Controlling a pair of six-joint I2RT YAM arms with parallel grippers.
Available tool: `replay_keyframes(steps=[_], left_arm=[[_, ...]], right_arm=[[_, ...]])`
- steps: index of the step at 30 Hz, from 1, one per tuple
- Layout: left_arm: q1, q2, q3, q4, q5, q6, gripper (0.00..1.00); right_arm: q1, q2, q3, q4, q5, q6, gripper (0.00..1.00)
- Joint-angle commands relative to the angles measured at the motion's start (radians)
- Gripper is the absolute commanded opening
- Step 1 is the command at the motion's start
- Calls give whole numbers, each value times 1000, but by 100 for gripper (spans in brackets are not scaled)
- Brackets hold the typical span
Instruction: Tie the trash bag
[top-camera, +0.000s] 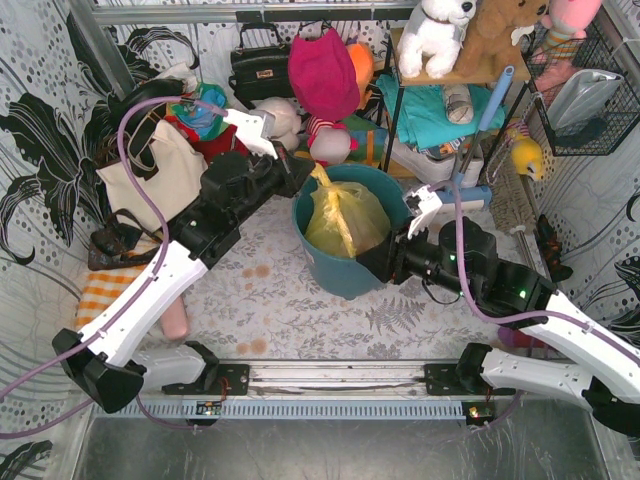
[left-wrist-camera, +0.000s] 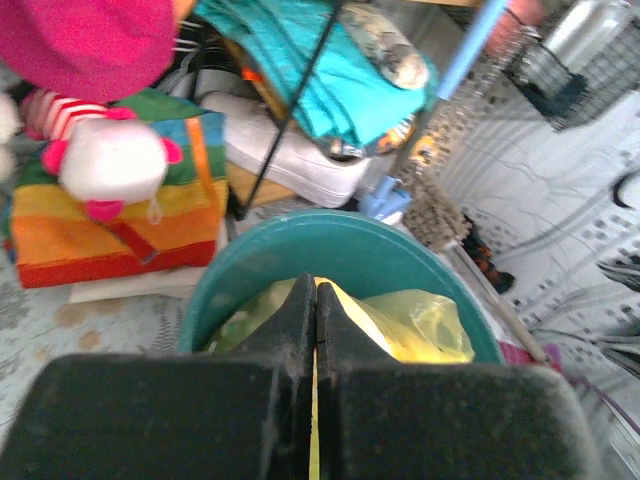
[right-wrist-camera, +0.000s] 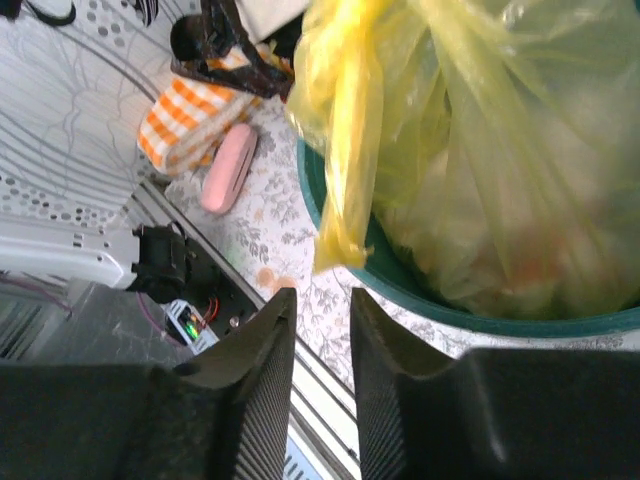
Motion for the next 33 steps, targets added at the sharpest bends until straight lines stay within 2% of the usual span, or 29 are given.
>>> replay_keyframes(steps=[1, 8, 13, 22, 26, 28, 33], left_arm=[[0, -28, 29, 99, 189, 28, 0], [0, -62, 15, 111, 229, 17, 0], [0, -74, 10, 117, 278, 16, 0], [0, -90, -9, 131, 307, 19, 3], [0, -107, -13, 127, 294, 24, 11], [0, -119, -15, 124, 278, 28, 17], [0, -164, -25, 116, 189, 22, 46]], right_arm=[[3, -1, 70, 98, 86, -68, 34], [3, 126, 209, 205, 188, -158, 44], [3, 242, 305, 181, 302, -217, 51], [-24, 356, 326, 249, 298, -270, 50], [-53, 379, 303, 307, 266, -275, 49], [-65, 386, 292, 330, 265, -276, 45], [-79, 389, 271, 375, 261, -283, 27]])
